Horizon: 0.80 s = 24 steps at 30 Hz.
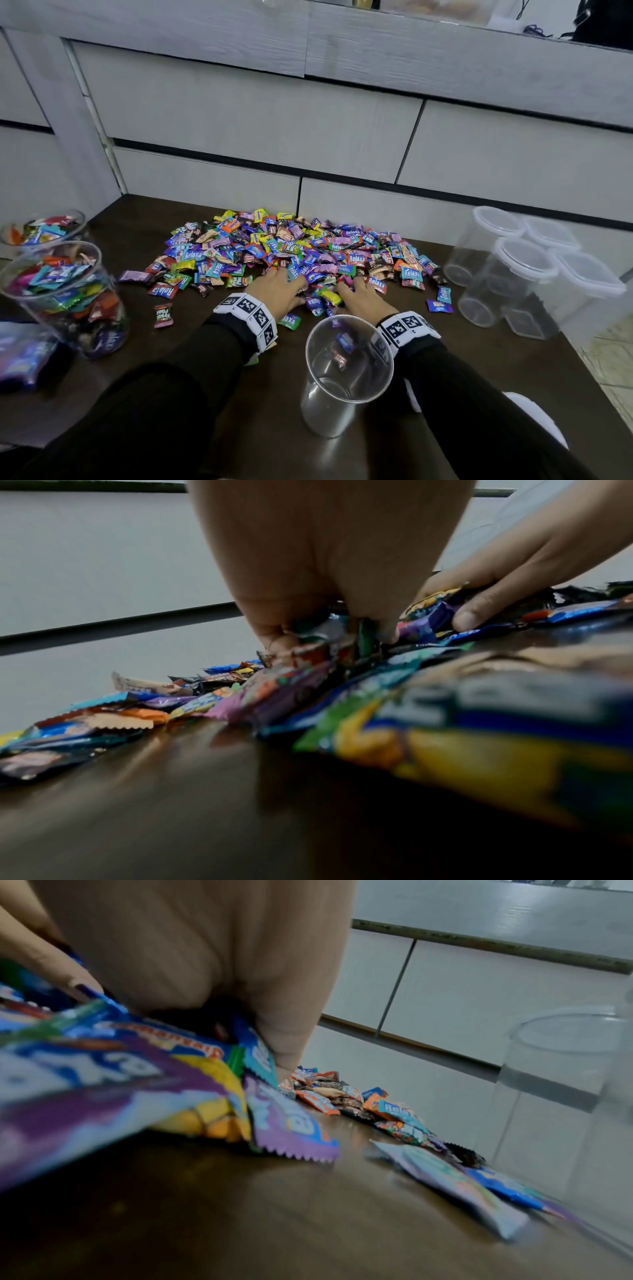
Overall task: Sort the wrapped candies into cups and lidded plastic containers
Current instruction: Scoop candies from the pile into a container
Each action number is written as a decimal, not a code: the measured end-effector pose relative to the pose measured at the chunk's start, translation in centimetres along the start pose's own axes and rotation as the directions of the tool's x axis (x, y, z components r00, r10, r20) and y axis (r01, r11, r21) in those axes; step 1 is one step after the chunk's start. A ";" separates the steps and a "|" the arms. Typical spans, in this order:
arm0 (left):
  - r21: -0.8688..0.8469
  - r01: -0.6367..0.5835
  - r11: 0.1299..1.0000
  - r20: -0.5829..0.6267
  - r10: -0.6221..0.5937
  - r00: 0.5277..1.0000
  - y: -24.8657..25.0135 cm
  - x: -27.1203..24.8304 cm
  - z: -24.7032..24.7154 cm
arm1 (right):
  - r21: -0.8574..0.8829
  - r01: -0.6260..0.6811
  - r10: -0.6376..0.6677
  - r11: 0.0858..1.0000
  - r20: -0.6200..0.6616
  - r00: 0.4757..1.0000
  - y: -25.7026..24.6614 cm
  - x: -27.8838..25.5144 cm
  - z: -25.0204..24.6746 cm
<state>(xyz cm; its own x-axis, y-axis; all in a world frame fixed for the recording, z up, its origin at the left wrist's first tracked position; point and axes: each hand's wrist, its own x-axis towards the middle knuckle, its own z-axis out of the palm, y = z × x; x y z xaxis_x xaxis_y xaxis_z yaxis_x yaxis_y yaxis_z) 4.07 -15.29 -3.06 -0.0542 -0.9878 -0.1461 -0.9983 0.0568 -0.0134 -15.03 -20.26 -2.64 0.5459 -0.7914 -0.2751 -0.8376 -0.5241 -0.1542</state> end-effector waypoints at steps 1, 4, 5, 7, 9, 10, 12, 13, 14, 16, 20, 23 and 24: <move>0.016 0.009 1.000 -0.005 -0.009 1.000 -0.1 0.0 -0.2 | 0.009 0.005 -0.005 1.000 0.001 1.000 0.1 0.0 -0.2; 0.079 0.054 0.995 -0.039 -0.051 0.998 -0.2 -0.1 -0.4 | 0.043 0.017 -0.016 0.999 -0.034 0.999 0.5 -0.3 -0.9; 0.090 0.066 0.994 -0.049 -0.062 0.997 -0.3 -0.2 -0.4 | 0.063 0.019 -0.016 0.998 -0.054 0.998 0.7 -0.4 -1.1; 0.060 0.086 0.994 -0.057 -0.082 0.995 -0.5 -0.3 -0.4 | 0.123 0.010 0.001 0.992 -0.094 0.996 1.1 -0.7 -1.4; -0.027 0.114 0.993 -0.064 -0.116 0.991 -0.5 -0.5 -0.5 | 0.193 -0.003 0.028 0.981 -0.129 0.991 1.4 -1.2 -1.6; -0.075 0.130 0.989 -0.066 -0.135 0.989 -0.4 -0.7 -0.5 | 0.231 -0.007 0.041 0.973 -0.144 0.989 1.6 -1.5 -1.6; -0.157 0.144 0.977 -0.068 -0.156 0.985 -0.2 -1.1 -0.7 | 0.317 -0.010 0.070 0.949 -0.177 0.982 1.9 -2.0 -1.7; -0.200 0.141 0.970 -0.065 -0.156 0.986 -0.1 -1.3 -0.8 | 0.351 -0.010 0.083 0.936 -0.193 0.978 2.1 -2.3 -1.8; -0.243 0.134 0.961 -0.056 -0.152 0.987 0.0 -1.5 -0.9 | 0.370 -0.009 0.092 0.929 -0.207 0.974 2.3 -2.6 -1.9; -0.290 0.117 0.950 -0.032 -0.132 0.991 0.1 -1.7 -1.1 | 0.364 -0.006 0.094 0.931 -0.225 0.970 2.6 -3.0 -1.9; -0.329 0.094 0.940 -0.063 -0.121 0.991 0.1 -2.1 -1.1 | 0.286 -0.037 0.097 0.957 -0.198 0.975 2.8 -3.9 -2.1; -0.415 0.070 0.907 -0.138 -0.138 0.981 0.0 -2.6 -1.6 | 0.313 -0.029 0.108 0.949 -0.238 0.965 2.8 -4.5 -2.4; -0.441 0.066 0.895 -0.163 -0.152 0.975 -0.1 -2.8 -1.9 | 0.325 -0.008 0.102 0.946 -0.273 0.956 2.8 -4.7 -2.6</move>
<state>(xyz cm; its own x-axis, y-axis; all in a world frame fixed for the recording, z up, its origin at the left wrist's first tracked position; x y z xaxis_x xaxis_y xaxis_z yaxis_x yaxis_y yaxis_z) 4.30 -12.75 -0.78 0.0956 -0.9952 0.0212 -0.9067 -0.0783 0.4143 -19.88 -18.83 0.70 0.4426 -0.8965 -0.0195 -0.8037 -0.3870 -0.4520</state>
